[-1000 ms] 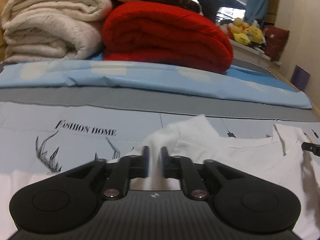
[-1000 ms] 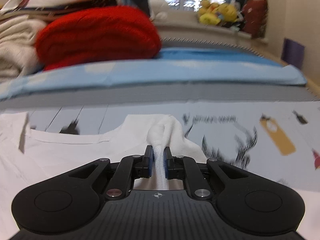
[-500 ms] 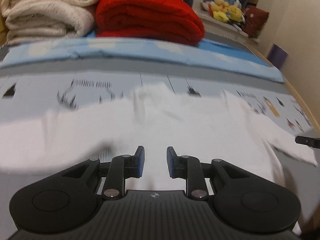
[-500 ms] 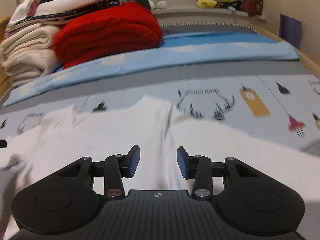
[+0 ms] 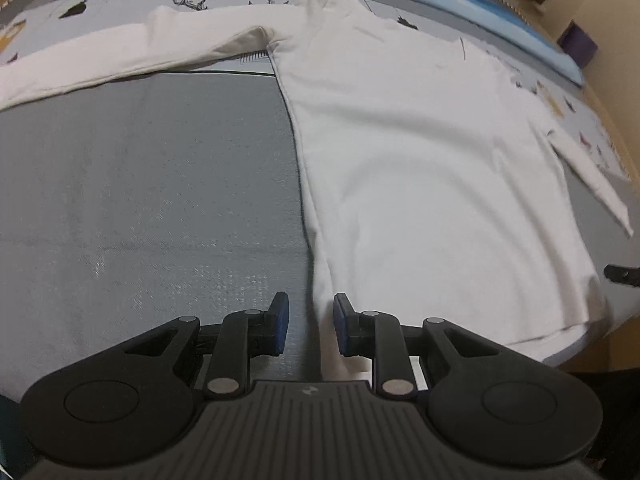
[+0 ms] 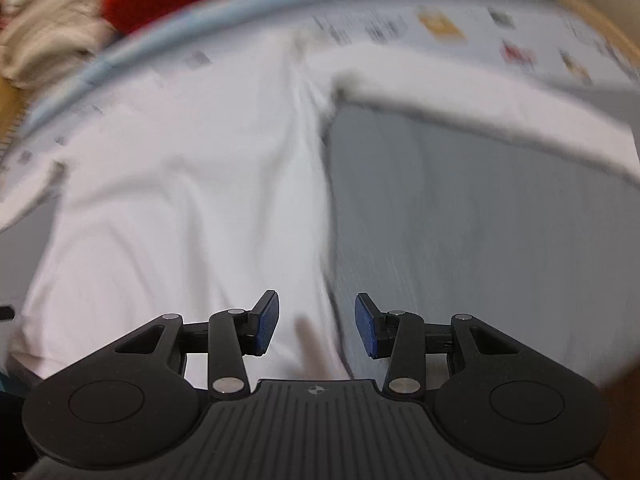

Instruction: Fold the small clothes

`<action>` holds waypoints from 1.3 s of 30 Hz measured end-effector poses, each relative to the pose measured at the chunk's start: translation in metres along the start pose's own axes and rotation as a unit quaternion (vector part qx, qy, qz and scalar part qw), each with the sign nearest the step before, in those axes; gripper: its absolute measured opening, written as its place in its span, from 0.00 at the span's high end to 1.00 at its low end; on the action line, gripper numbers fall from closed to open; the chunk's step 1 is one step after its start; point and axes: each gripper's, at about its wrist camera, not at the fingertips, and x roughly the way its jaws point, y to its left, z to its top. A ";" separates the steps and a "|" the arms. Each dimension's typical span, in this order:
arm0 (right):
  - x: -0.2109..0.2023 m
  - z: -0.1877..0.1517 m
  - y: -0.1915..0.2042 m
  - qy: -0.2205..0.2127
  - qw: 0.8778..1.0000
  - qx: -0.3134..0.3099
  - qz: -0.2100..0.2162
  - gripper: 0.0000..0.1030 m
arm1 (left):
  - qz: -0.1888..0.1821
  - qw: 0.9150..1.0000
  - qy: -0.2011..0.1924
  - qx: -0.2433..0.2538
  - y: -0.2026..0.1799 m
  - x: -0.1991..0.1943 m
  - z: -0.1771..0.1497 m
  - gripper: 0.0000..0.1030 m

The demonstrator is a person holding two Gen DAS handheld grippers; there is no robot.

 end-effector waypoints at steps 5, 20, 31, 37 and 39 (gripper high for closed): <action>0.017 -0.013 0.010 0.038 0.998 -0.048 -0.029 0.58 | -0.012 1.000 0.005 0.002 -0.004 0.001 -0.001 0.64; 0.024 -0.026 0.011 0.056 0.995 -0.072 -0.041 0.78 | -0.007 0.999 0.004 0.031 -0.017 0.014 0.000 0.64; 0.025 -0.021 0.002 0.052 0.997 -0.049 -0.027 0.88 | 0.004 0.999 0.012 0.050 -0.022 0.022 0.002 0.77; 0.029 -0.024 0.006 0.060 0.996 -0.065 -0.031 0.84 | 0.006 0.998 0.016 0.058 -0.020 0.024 0.003 0.89; 0.029 -0.023 0.006 0.059 0.996 -0.064 -0.030 0.86 | -0.001 0.998 0.032 0.058 -0.019 0.023 0.003 0.91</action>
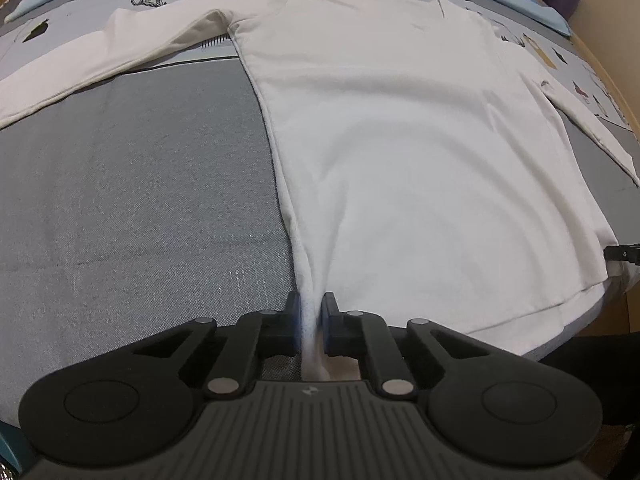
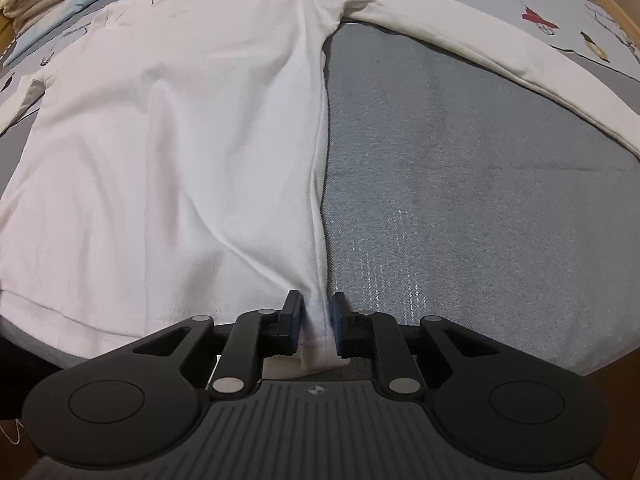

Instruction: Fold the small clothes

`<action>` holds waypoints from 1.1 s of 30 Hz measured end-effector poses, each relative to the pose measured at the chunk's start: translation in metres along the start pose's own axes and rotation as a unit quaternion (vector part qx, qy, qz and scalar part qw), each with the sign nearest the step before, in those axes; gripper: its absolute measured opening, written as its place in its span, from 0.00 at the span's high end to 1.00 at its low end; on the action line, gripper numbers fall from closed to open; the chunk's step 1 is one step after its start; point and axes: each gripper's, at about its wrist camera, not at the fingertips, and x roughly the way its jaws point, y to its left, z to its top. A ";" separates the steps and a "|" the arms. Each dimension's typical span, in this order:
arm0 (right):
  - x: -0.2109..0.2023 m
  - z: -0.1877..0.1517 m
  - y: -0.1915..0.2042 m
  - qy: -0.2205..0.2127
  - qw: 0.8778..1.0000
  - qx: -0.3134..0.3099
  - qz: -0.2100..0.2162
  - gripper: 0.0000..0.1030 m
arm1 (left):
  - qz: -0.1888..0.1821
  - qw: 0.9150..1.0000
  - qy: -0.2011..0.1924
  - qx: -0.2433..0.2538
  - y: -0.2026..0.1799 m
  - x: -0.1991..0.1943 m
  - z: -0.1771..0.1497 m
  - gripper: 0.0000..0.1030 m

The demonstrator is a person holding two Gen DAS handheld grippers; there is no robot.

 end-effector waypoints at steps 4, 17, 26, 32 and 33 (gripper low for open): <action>-0.004 0.000 0.000 -0.012 1.000 -0.001 0.002 0.94 | -0.003 1.000 -0.007 -0.002 0.001 -0.003 0.000 0.94; -0.013 0.008 -0.021 -0.040 0.997 0.063 -0.034 0.92 | 0.002 1.000 -0.005 -0.018 0.019 -0.016 -0.007 0.93; -0.037 0.007 -0.007 -0.096 0.993 0.019 0.070 0.73 | -0.097 0.994 0.000 0.046 -0.011 -0.022 -0.012 0.59; -0.007 0.000 0.031 -0.013 0.994 -0.094 0.062 0.50 | -0.022 0.992 0.054 0.115 -0.029 0.009 -0.031 0.50; -0.004 -0.004 0.035 -0.004 0.993 -0.105 0.054 0.49 | -0.015 0.990 0.052 0.126 -0.031 0.011 -0.031 0.51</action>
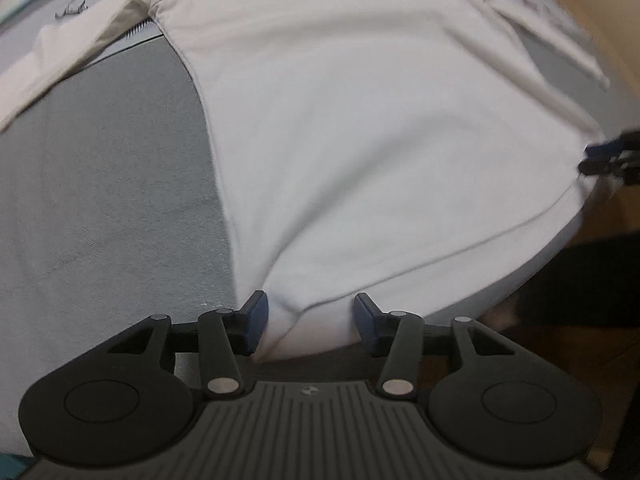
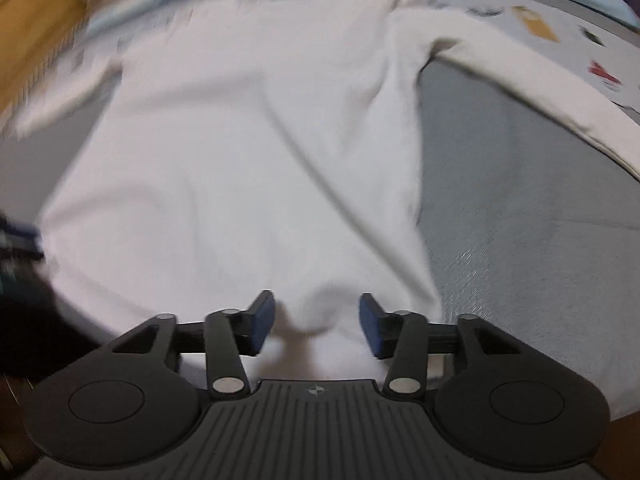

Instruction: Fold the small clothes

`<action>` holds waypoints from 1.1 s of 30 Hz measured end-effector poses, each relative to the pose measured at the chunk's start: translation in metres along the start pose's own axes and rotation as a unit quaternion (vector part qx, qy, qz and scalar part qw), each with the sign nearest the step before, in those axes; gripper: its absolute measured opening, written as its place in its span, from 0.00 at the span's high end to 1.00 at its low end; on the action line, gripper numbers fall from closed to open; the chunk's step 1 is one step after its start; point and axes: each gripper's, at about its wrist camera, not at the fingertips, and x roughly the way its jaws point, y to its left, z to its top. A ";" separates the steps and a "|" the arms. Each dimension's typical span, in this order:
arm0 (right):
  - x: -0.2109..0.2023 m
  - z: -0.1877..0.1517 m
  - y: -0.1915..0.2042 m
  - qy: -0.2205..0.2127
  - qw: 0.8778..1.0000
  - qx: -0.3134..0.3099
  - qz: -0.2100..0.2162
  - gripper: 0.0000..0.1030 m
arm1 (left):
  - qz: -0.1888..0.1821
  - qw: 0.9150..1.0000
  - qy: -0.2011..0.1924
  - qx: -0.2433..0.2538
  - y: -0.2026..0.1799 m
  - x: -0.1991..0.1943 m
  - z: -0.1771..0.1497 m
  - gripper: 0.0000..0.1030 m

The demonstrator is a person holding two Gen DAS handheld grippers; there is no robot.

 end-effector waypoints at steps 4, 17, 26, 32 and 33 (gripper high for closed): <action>0.009 -0.001 0.009 0.014 0.999 -0.041 -0.025 0.49 | 0.019 1.000 -0.007 0.014 -0.004 -0.001 -0.005 0.76; 0.006 0.001 0.034 -0.018 0.992 -0.119 -0.044 0.72 | -0.009 0.999 -0.045 -0.010 0.017 -0.033 -0.014 0.99; -0.039 -0.003 0.015 -0.083 0.994 -0.064 0.038 0.97 | -0.037 0.996 -0.076 0.001 0.026 -0.064 -0.032 1.00; -0.023 -0.020 0.014 -0.009 0.995 -0.088 0.037 0.95 | -0.052 0.997 -0.033 0.035 0.022 -0.051 -0.041 0.98; -0.023 -0.019 0.012 -0.009 0.996 -0.086 0.029 0.94 | -0.061 0.997 -0.040 0.028 0.024 -0.054 -0.042 0.97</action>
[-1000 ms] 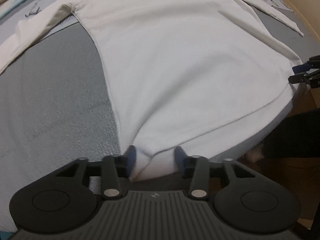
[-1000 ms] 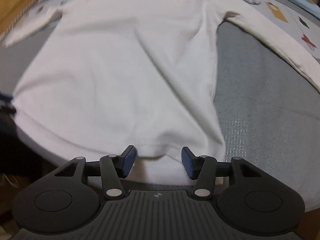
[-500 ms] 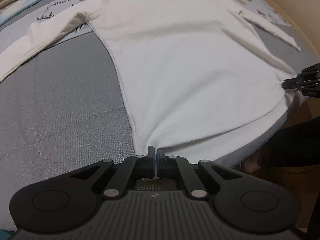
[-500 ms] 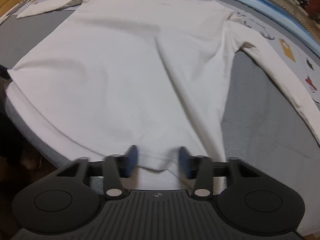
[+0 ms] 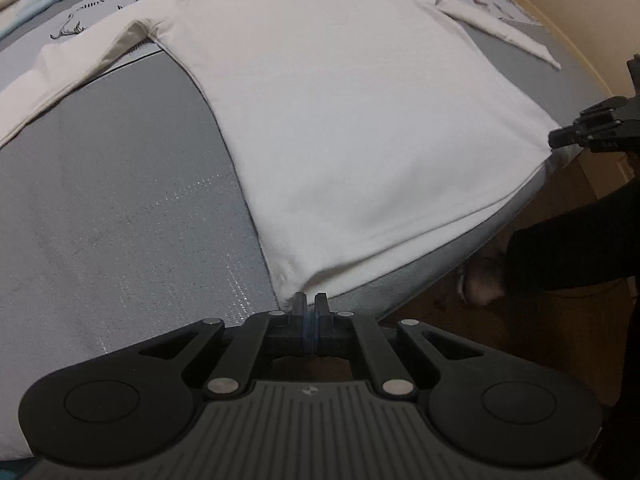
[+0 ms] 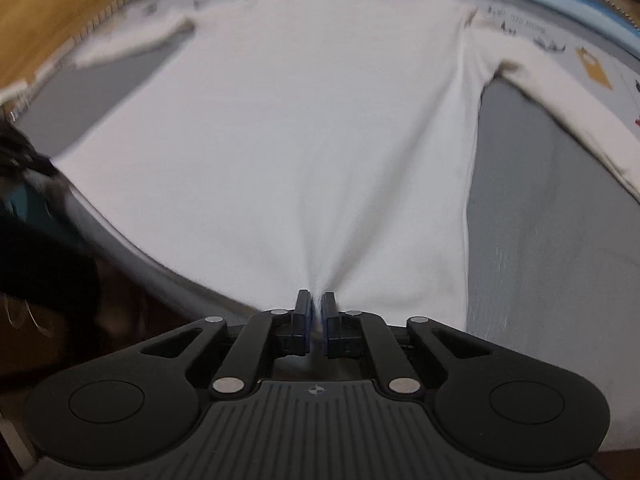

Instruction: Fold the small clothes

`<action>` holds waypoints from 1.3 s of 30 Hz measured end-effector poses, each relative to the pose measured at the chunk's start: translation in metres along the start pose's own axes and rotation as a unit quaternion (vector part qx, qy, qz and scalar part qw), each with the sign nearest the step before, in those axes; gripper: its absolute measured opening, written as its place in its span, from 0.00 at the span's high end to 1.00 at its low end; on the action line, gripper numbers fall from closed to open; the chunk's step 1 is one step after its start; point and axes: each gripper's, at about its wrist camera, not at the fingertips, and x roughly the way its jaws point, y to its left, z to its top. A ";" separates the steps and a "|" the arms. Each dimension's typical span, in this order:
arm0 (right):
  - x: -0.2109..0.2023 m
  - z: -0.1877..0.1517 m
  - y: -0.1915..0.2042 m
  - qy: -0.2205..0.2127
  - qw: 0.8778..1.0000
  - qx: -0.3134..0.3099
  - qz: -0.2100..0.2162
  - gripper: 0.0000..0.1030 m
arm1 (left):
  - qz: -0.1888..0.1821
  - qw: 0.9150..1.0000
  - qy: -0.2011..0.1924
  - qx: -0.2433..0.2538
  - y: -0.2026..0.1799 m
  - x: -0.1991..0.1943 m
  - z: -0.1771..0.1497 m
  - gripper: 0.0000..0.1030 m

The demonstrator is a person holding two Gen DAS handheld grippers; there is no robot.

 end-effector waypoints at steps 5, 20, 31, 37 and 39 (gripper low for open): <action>-0.023 0.013 -0.036 -0.075 0.990 0.116 0.000 0.59 | -0.063 0.989 -0.077 -0.108 0.026 -0.020 0.011 0.60; 0.010 0.006 -0.064 0.007 0.981 0.183 -0.071 0.94 | 0.012 0.995 0.008 -0.104 0.020 0.029 0.024 0.94; 0.004 0.007 -0.072 -0.010 0.970 0.203 -0.137 0.92 | 0.029 0.992 -0.037 -0.116 0.018 0.013 0.021 0.88; -0.012 0.012 -0.064 -0.077 0.977 0.180 -0.090 0.76 | 0.008 0.997 -0.006 -0.076 -0.005 0.034 0.023 0.82; 0.005 0.011 -0.057 -0.027 0.983 0.155 -0.090 0.74 | 0.025 0.998 0.027 -0.059 -0.008 0.046 0.015 0.82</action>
